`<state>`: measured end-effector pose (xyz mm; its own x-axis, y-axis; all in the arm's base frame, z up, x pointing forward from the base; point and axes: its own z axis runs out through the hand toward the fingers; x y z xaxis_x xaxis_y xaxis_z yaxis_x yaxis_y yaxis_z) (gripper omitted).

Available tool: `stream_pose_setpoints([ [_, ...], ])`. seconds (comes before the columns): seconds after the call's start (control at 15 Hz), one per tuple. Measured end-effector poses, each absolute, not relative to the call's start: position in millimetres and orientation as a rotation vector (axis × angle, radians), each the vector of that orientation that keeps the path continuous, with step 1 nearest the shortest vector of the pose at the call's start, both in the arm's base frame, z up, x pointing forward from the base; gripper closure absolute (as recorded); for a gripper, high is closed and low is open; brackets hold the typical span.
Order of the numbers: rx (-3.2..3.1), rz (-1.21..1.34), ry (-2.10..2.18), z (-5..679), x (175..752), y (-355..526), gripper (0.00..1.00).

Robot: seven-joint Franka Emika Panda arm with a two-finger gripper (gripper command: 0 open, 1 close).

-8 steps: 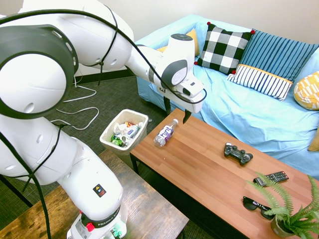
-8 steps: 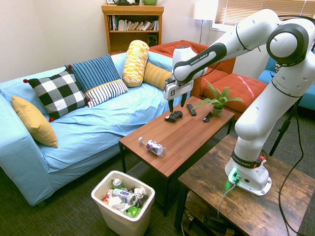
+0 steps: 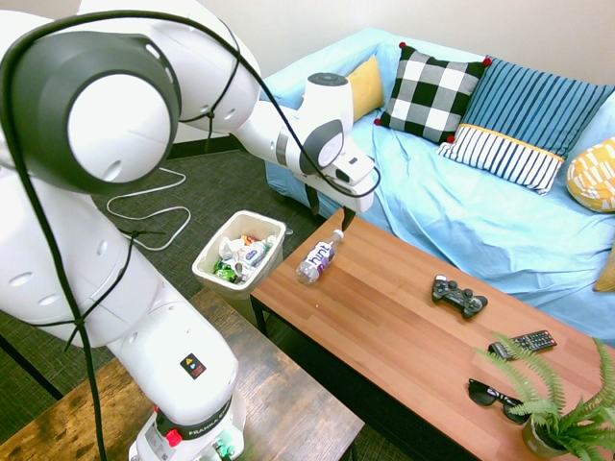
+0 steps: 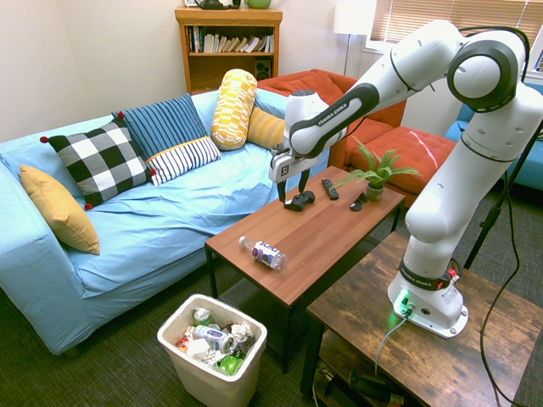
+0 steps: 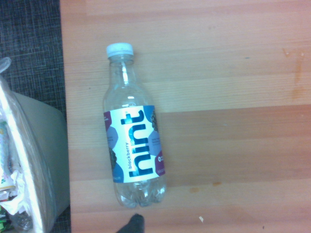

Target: Throw the bottle in the trash bin

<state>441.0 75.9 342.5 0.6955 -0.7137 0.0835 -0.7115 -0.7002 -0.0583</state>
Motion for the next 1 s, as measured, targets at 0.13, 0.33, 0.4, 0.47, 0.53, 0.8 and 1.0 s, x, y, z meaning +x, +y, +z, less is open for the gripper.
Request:
stream_pose_setpoints([
  [0.13,-2.896,-0.174,1.186,314.2,446.2,89.0,0.0],
  [0.33,-2.91,-0.161,1.16,264.0,454.3,101.4,0.0],
  [0.4,-2.904,-0.156,1.15,249.3,458.8,105.9,0.0],
  [0.47,-2.899,-0.147,1.138,236.3,462.7,110.2,0.0],
  [0.53,-2.899,-0.138,1.127,224.8,466.8,114.7,0.0],
  [0.8,-2.941,-0.064,1.112,176.5,480.4,130.4,0.0],
  [1.0,-2.961,-0.021,1.117,143.2,492.7,143.6,0.0],
])
